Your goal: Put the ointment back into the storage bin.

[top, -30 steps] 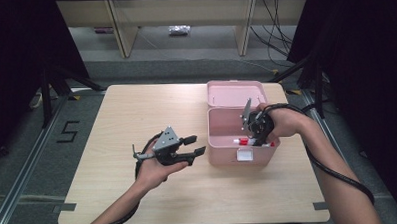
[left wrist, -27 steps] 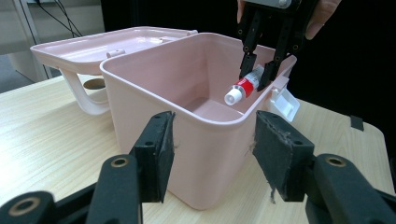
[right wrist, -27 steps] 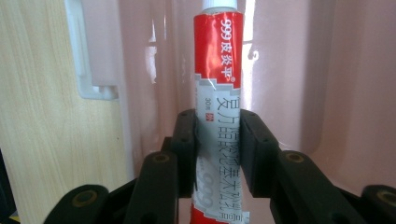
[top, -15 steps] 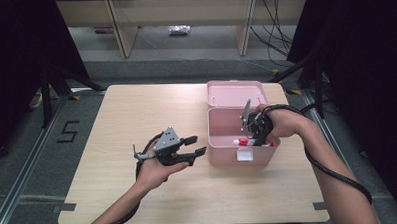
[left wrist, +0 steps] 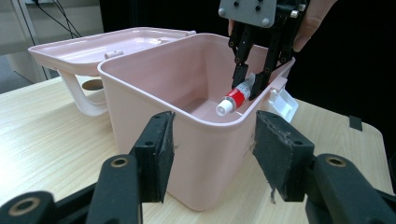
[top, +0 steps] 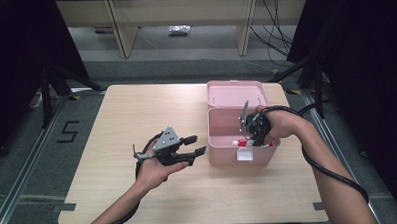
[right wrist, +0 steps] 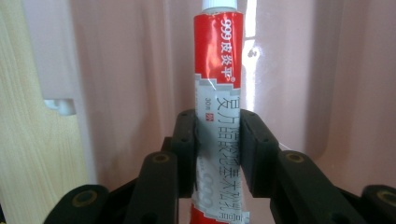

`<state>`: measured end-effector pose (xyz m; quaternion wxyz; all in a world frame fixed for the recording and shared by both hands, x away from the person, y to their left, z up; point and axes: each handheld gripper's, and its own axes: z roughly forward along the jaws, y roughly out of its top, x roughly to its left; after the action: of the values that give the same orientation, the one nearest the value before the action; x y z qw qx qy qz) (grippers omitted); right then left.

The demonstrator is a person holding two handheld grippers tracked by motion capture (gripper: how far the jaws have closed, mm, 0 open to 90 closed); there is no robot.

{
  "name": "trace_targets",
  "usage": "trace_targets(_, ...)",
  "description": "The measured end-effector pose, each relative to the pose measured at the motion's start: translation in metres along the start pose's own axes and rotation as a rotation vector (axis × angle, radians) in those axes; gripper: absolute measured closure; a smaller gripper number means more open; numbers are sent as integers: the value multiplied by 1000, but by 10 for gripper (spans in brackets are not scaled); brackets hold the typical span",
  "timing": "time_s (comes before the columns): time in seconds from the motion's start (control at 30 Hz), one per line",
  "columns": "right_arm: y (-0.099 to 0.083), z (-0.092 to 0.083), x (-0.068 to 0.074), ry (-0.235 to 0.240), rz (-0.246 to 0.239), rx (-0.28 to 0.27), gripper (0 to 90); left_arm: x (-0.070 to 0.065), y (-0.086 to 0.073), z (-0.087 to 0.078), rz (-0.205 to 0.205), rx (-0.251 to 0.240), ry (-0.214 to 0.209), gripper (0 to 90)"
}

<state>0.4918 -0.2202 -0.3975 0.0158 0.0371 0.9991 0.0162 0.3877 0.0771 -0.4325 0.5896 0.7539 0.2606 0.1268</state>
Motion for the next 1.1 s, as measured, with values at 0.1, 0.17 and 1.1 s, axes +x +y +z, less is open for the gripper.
trace_targets(0.1,1,2,-2,10,-7,3,708,1,0,0,-1,-12,-10,470)
trace_targets(0.17,1,2,-1,5,13,22,708,1,0,0,-1,-11,-7,470)
trace_targets(1.1,-2,14,-4,30,71,37,707,0,1,0,1,1,-2,470)
